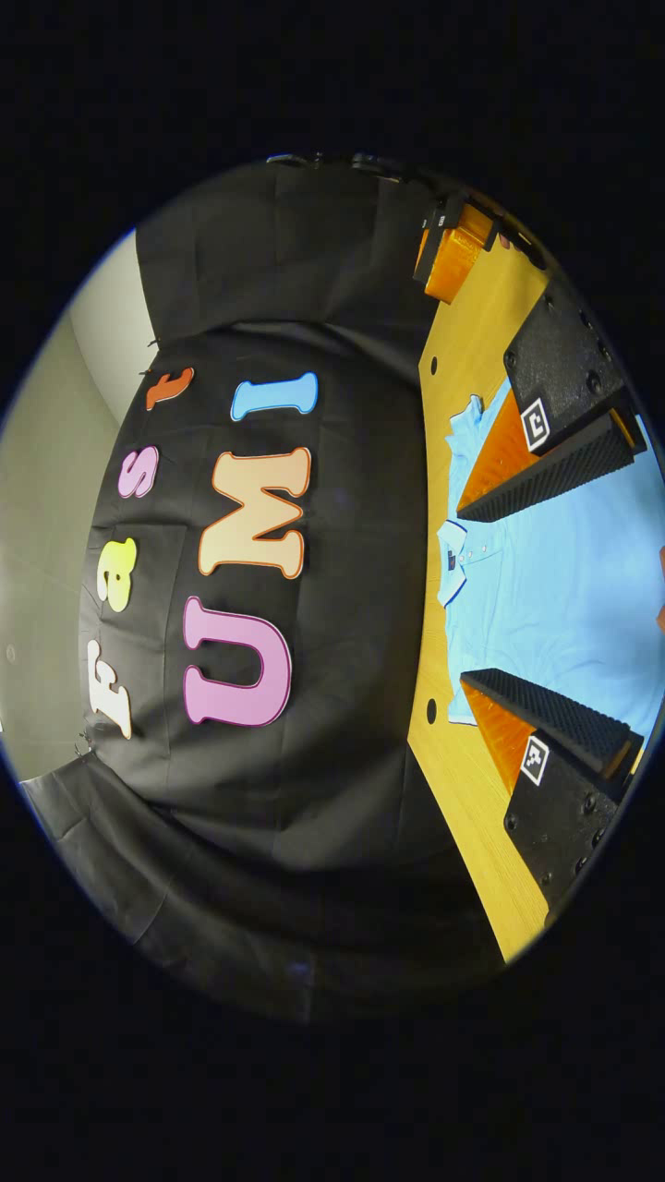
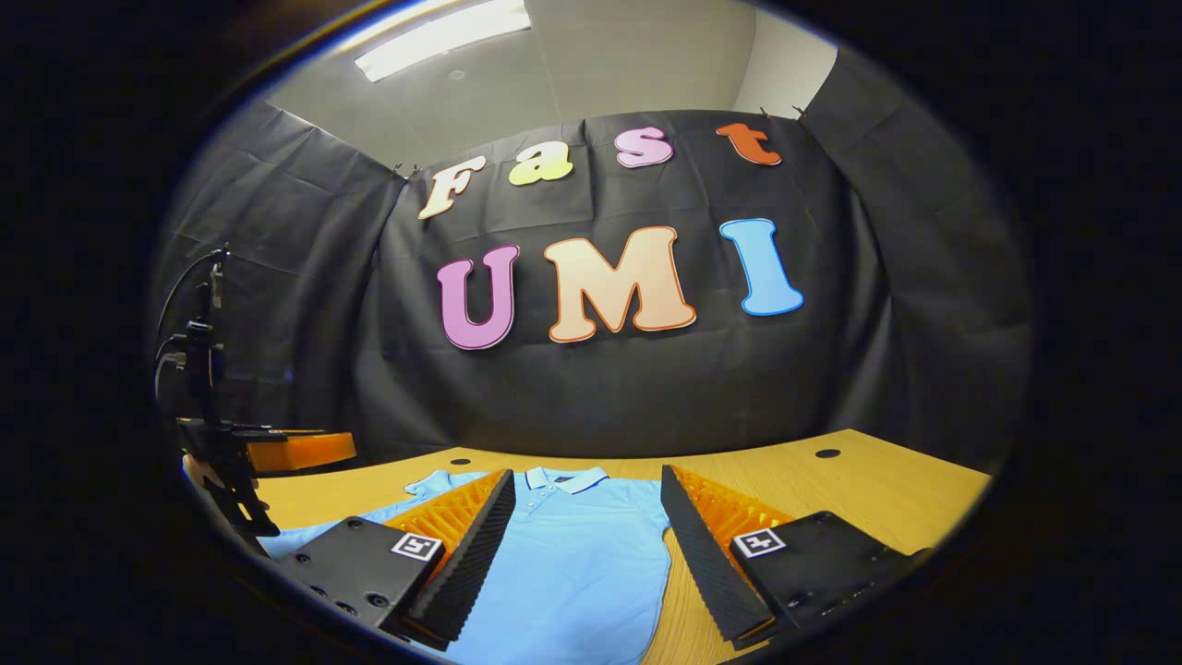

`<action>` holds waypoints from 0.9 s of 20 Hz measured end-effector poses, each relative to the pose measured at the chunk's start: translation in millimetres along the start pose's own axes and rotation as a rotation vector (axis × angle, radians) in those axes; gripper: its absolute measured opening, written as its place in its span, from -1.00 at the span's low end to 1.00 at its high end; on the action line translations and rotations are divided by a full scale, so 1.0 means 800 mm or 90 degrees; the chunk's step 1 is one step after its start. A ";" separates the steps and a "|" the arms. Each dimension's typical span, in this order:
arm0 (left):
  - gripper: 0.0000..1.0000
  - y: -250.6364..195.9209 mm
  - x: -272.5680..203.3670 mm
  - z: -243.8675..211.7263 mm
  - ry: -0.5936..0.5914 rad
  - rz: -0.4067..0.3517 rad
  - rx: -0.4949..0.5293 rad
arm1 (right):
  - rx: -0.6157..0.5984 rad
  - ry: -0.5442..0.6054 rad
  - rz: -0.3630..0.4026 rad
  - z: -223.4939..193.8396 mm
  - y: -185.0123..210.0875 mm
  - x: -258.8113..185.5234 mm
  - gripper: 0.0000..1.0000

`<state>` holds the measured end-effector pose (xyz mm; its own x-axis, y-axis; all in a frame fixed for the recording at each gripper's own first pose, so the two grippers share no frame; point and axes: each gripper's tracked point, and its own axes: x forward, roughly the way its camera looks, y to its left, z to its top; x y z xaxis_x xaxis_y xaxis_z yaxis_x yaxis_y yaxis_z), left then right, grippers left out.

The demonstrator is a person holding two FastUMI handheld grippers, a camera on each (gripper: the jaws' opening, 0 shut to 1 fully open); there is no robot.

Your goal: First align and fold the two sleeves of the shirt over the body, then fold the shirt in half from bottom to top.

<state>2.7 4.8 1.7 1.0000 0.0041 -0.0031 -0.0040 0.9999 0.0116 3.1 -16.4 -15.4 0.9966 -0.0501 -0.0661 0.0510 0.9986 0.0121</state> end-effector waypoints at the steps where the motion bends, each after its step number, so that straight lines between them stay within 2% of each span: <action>1: 0.90 0.000 0.000 -0.002 0.001 0.000 0.000 | 0.000 0.007 0.002 -0.002 0.001 0.000 0.96; 9: 0.90 0.003 0.001 0.001 -0.001 -0.005 0.002 | -0.007 0.077 0.008 -0.042 -0.001 0.007 0.96; 13: 0.89 0.009 0.006 -0.003 0.004 -0.002 0.007 | -0.032 0.104 -0.024 -0.055 -0.025 0.009 0.96; 15: 0.90 0.014 0.008 -0.005 0.009 0.003 0.006 | -0.045 0.127 -0.039 -0.066 -0.040 0.015 0.97; 18: 0.90 0.019 0.012 -0.010 0.017 0.006 0.006 | -0.019 0.188 -0.026 -0.079 -0.045 0.034 0.97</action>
<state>12.4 19.9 -5.8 0.9995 0.0144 -0.0298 -0.0138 0.9997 0.0220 24.3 -52.9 -80.3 0.9315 -0.0877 -0.3530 0.0841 0.9961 -0.0256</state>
